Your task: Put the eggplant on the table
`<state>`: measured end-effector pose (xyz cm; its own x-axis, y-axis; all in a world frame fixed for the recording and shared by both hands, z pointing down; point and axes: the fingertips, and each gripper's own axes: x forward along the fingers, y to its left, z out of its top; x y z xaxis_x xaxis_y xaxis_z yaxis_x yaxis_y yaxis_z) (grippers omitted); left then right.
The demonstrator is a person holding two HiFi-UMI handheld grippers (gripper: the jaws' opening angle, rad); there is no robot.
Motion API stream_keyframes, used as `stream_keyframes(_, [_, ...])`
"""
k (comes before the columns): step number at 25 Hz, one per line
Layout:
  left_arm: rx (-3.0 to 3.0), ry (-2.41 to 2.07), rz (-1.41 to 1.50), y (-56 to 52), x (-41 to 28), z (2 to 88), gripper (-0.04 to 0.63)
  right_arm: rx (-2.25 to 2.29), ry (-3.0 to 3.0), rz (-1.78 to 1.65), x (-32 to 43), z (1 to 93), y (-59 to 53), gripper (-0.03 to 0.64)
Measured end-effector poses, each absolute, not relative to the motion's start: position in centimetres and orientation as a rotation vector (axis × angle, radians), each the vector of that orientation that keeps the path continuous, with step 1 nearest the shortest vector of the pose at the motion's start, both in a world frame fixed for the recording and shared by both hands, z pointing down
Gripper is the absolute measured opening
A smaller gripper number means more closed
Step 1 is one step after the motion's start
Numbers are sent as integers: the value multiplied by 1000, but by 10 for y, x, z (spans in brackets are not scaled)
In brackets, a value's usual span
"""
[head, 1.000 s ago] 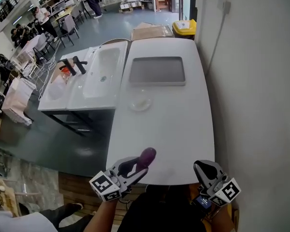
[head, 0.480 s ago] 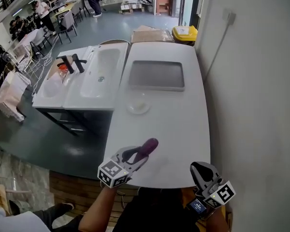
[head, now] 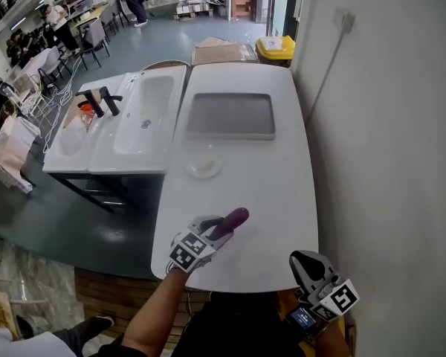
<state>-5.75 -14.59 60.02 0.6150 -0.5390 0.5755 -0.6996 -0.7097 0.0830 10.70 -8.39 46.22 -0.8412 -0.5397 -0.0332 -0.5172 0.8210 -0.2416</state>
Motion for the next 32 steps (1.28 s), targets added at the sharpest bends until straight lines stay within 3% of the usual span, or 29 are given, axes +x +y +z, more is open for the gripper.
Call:
stream_keyframes(17, [2420,-858,1309,-167,-36,681,179,-913,2901,-358,130,475,-95,3])
stream_keyframes(32, [2431,-854,1366,-167,-37,705,183,-892,2915,-390,131,481,-94,3])
